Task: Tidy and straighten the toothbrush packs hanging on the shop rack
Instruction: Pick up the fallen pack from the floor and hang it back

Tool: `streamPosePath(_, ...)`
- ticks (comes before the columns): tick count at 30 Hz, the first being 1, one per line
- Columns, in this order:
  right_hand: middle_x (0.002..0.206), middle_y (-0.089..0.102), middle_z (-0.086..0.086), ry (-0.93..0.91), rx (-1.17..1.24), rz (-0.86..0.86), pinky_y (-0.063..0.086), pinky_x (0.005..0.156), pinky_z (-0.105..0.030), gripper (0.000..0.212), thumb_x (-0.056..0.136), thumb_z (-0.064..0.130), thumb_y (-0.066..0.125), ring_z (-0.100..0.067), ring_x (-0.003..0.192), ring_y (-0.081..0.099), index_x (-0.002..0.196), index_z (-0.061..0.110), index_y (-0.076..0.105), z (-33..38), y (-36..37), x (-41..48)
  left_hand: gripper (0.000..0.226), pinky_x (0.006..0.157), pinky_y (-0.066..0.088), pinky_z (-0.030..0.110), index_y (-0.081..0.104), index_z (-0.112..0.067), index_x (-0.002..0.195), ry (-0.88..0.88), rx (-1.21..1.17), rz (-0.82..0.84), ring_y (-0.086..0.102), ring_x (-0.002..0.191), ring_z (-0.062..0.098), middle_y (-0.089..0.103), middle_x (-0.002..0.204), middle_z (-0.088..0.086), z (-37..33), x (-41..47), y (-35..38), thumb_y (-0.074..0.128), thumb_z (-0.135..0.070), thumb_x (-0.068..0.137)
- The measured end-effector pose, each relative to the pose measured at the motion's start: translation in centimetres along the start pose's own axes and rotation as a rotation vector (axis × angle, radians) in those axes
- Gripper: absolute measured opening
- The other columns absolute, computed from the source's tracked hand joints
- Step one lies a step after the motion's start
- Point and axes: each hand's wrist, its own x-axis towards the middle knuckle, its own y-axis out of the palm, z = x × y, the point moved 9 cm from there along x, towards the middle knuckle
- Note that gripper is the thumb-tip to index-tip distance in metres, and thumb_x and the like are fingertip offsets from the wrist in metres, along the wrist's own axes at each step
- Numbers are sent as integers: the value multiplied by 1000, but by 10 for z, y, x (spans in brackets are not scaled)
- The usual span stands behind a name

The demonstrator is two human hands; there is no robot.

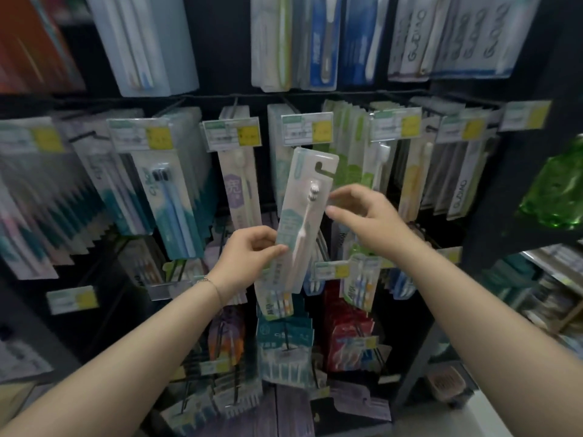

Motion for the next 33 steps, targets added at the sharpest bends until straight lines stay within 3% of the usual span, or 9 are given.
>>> streamPosePath(5, 93, 73, 13, -89, 77, 168, 53, 69, -21, 12, 95, 19, 63, -1, 79, 67, 102, 27, 68, -8, 19, 9, 7, 91, 57, 46, 76, -18, 91, 3, -31, 11, 73, 92, 17, 77, 94, 0, -8, 18, 14, 73, -13, 88)
streamPosePath(8, 96, 73, 1, -55, 93, 210, 52, 61, -21, 15, 99, 12, 56, -2, 62, 64, 107, 17, 67, -17, 13, 21, 10, 90, 58, 39, 75, -16, 96, 20, -2, 49, 72, 94, 14, 77, 97, -1, -14, 28, 28, 73, -10, 88)
streamPosePath(12, 83, 71, -4, -41, -57, 320, 55, 61, -29, 13, 101, 17, 53, -16, 61, 66, 102, 19, 65, -35, 13, 37, 20, 88, 59, 37, 68, -17, 111, 39, -55, 52, 71, 97, 19, 75, 104, 3, -17, 39, 43, 70, -15, 90)
streamPosePath(16, 73, 64, 9, -34, -182, 380, 48, 59, -25, 10, 100, 24, 54, -1, 58, 60, 93, 26, 61, -41, 19, 59, 15, 84, 60, 36, 67, -11, 109, 20, -83, -19, 72, 93, 23, 75, 102, 4, -9, 49, 48, 58, -17, 99)
streamPosePath(20, 91, 66, 1, -21, -209, 280, 53, 73, -36, 10, 97, 31, 56, -17, 83, 63, 100, 23, 61, -43, 25, 86, 14, 75, 60, 31, 64, -6, 103, -66, -136, -125, 72, 81, 23, 75, 91, 6, -1, 61, 38, 55, -16, 100)
streamPosePath(22, 98, 64, 1, -5, -218, 220, 47, 74, -32, 15, 97, 32, 55, -19, 90, 60, 107, 23, 61, -42, 29, 97, 14, 75, 61, 33, 62, -5, 97, -106, -128, -160, 72, 77, 25, 75, 87, 7, 1, 71, 30, 55, -16, 101)
streamPosePath(26, 96, 62, 3, 23, -203, 97, 40, 69, -29, 15, 98, 30, 53, -16, 86, 57, 104, 20, 61, -33, 32, 118, 11, 72, 59, 44, 60, -6, 94, -137, -139, -256, 68, 64, 24, 72, 85, 16, 2, 95, 12, 55, -13, 100)
streamPosePath(29, 88, 61, 3, 38, -146, -16, 37, 57, -24, 13, 99, 28, 50, -11, 75, 54, 98, 18, 59, -27, 32, 130, 8, 49, 49, 25, 59, -13, 96, -85, -98, -294, 64, 56, 21, 70, 83, 13, -7, 110, 1, 52, -14, 101)
streamPosePath(33, 91, 64, -2, 86, -90, -93, 36, 58, -26, 23, 101, 25, 44, -14, 77, 56, 96, 10, 62, -34, 35, 143, 10, 47, 46, 18, 58, -17, 98, -6, -60, -270, 64, 59, 24, 68, 90, 14, -16, 126, -4, 50, -15, 102)
